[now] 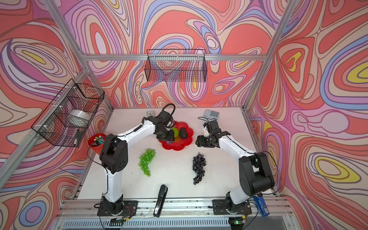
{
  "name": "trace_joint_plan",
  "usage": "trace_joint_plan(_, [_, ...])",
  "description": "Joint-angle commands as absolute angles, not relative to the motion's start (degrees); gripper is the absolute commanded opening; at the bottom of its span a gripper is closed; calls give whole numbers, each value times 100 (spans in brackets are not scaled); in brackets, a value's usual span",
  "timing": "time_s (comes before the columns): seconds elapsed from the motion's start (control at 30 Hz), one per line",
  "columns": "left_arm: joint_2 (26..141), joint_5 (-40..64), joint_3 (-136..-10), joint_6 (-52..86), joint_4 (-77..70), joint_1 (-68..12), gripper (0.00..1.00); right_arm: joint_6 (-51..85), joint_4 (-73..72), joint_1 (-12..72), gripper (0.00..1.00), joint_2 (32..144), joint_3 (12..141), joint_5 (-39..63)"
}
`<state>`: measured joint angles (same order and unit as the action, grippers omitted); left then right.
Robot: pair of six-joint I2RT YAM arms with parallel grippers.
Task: Arrange fruit in a fruit bowl
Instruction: Place the fruit in the fruit bowl.
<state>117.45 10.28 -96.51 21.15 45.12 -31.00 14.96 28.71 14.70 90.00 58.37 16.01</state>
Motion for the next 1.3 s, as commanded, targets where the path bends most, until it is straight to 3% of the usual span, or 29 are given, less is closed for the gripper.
trace_joint_plan(0.0, [11955,1051,-9721,2029,4348,-3059,50,1415,2858,1455,65,9138,5761,1761])
trace_joint_plan(0.37, [12162,1056,-9595,2074,4048,-3056,56,1424,3090,1451,61,9143,5549,1971])
trace_joint_plan(0.6, [12165,1051,-9464,2048,3930,-3058,68,1424,3278,1494,60,9181,5346,2152])
trace_joint_plan(0.87, [12167,1055,-9492,2030,3961,-3057,73,1365,3353,1584,59,9317,5357,2289])
trace_joint_plan(1.07, [11862,993,-9439,2057,4002,-3059,74,1361,3337,1626,54,9463,5373,2351])
trace_joint_plan(1.27, [11307,867,-9377,2090,4160,-3058,74,1312,3373,1642,42,9510,5453,2425])
